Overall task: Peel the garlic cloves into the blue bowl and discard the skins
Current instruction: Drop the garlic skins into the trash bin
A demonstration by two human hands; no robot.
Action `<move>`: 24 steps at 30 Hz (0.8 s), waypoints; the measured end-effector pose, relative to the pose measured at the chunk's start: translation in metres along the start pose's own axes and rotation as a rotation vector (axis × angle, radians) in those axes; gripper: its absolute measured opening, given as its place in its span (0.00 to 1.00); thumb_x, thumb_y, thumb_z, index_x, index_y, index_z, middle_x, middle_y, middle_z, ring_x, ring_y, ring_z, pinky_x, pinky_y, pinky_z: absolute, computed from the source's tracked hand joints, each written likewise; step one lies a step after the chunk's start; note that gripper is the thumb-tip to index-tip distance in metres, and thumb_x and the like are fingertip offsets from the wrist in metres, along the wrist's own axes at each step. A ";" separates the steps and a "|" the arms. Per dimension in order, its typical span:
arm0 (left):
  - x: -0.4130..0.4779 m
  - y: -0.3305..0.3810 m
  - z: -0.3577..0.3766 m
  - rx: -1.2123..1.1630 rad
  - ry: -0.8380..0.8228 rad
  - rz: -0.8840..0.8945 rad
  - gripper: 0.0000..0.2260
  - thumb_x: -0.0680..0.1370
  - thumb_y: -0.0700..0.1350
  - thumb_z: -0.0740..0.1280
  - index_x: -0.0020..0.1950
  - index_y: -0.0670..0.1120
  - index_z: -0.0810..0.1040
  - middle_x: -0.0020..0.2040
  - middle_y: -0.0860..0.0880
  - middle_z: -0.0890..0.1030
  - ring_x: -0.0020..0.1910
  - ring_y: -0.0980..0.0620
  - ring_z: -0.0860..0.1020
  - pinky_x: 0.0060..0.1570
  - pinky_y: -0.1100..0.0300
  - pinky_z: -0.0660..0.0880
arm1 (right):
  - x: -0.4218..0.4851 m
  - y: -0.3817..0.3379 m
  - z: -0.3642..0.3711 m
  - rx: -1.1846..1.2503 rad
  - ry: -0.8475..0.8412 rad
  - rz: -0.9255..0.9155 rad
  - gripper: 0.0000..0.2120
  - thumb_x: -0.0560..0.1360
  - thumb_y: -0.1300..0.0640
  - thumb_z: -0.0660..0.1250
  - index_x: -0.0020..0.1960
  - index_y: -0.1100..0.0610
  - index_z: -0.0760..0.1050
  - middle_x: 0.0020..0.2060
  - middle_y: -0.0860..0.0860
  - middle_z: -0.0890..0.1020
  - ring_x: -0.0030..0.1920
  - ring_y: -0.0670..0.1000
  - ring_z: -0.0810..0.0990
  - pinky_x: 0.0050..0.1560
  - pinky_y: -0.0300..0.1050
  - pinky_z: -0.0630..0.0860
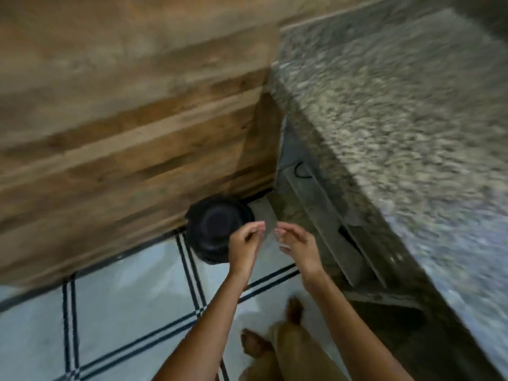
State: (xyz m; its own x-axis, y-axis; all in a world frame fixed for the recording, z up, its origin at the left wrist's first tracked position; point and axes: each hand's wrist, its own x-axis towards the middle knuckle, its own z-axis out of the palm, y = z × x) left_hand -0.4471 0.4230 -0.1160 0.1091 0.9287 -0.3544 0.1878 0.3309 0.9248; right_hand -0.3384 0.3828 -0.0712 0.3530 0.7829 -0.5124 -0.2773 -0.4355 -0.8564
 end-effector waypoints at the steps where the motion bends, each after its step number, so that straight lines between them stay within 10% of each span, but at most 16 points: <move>1: -0.011 0.025 0.017 0.031 -0.076 0.047 0.10 0.77 0.34 0.64 0.49 0.47 0.81 0.46 0.51 0.83 0.45 0.56 0.81 0.48 0.64 0.77 | -0.020 -0.015 -0.019 -0.024 0.032 -0.095 0.07 0.78 0.61 0.63 0.49 0.53 0.79 0.45 0.50 0.82 0.47 0.48 0.80 0.44 0.35 0.75; 11: -0.178 0.121 0.261 0.189 -0.716 0.306 0.10 0.76 0.29 0.62 0.56 0.33 0.78 0.45 0.45 0.80 0.32 0.68 0.77 0.34 0.74 0.73 | -0.206 -0.033 -0.273 0.034 0.603 -0.282 0.10 0.77 0.65 0.61 0.56 0.60 0.76 0.47 0.53 0.80 0.47 0.47 0.77 0.42 0.31 0.72; 20: -0.309 0.062 0.402 0.871 -0.921 0.852 0.25 0.73 0.29 0.58 0.69 0.43 0.72 0.72 0.41 0.68 0.70 0.45 0.67 0.69 0.59 0.59 | -0.337 0.062 -0.419 -0.049 0.890 -0.181 0.12 0.77 0.61 0.63 0.60 0.56 0.75 0.57 0.51 0.78 0.60 0.49 0.75 0.60 0.43 0.71; 24: -0.294 0.051 0.417 1.113 -0.994 1.074 0.21 0.74 0.33 0.63 0.66 0.45 0.75 0.67 0.43 0.73 0.65 0.45 0.71 0.64 0.60 0.64 | -0.361 0.068 -0.439 -0.036 1.027 -0.218 0.14 0.77 0.59 0.63 0.62 0.56 0.74 0.59 0.49 0.77 0.59 0.47 0.74 0.60 0.44 0.72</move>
State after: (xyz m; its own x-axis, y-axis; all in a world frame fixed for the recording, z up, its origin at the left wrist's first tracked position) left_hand -0.0624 0.0969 -0.0222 0.9952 0.0720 -0.0664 0.0932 -0.9037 0.4179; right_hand -0.0925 -0.1247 0.0279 0.9850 0.1006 -0.1399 -0.0956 -0.3565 -0.9294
